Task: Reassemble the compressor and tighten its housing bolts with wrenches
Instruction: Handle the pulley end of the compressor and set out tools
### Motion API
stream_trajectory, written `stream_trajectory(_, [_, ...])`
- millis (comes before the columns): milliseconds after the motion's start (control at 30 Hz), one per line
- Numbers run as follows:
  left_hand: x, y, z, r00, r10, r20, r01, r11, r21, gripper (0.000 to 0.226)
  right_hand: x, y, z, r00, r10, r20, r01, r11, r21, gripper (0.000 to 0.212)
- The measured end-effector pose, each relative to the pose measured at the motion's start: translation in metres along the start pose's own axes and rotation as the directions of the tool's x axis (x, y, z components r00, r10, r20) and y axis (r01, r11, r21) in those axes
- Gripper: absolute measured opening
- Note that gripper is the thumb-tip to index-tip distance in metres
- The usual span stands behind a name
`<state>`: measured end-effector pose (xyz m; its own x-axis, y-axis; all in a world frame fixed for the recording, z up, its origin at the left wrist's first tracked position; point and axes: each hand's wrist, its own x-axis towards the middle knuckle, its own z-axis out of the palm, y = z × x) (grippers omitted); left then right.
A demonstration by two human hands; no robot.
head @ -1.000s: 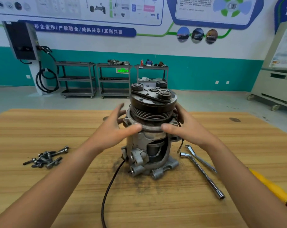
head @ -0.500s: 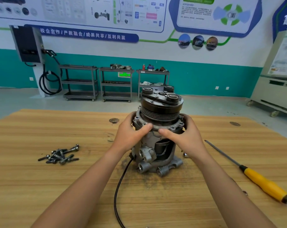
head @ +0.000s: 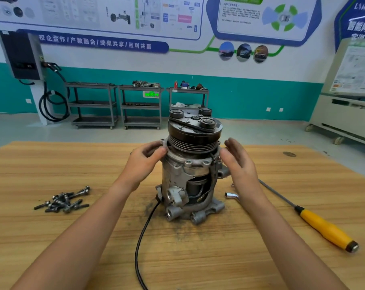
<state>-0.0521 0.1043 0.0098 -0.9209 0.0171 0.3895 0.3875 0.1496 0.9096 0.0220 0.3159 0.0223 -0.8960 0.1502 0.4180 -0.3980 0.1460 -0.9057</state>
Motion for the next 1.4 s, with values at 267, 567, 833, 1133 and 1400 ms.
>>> stream_trajectory(267, [0.015,0.019,-0.013,0.983,-0.12,0.142,0.105,0.988,0.11,0.013,0.011,-0.001,-0.001,0.988,0.073,0.136,-0.069,0.997,-0.032,0.101])
stream_trajectory(567, [0.004,0.06,0.007,0.929,0.159,0.334,-0.213,0.968,0.132,0.073,0.053,-0.028,0.003,0.945,-0.02,0.326,0.081,0.982,-0.173,0.112])
stream_trajectory(833, [0.013,0.053,0.02,0.958,0.214,0.19,-0.224,0.974,0.029,0.062,0.06,-0.02,0.02,0.98,-0.122,0.157,0.112,0.991,0.068,0.065])
stream_trajectory(1133, [0.017,0.062,0.019,0.949,0.284,0.14,-0.277,0.958,-0.068,0.057,0.065,-0.034,0.029,0.992,-0.123,0.034,0.12,0.989,0.084,0.096])
stream_trajectory(1400, [0.043,0.084,0.019,0.918,0.28,0.282,-0.281,0.959,-0.037,0.052,0.069,-0.041,0.03,0.994,-0.065,-0.091,0.083,0.973,0.216,0.077])
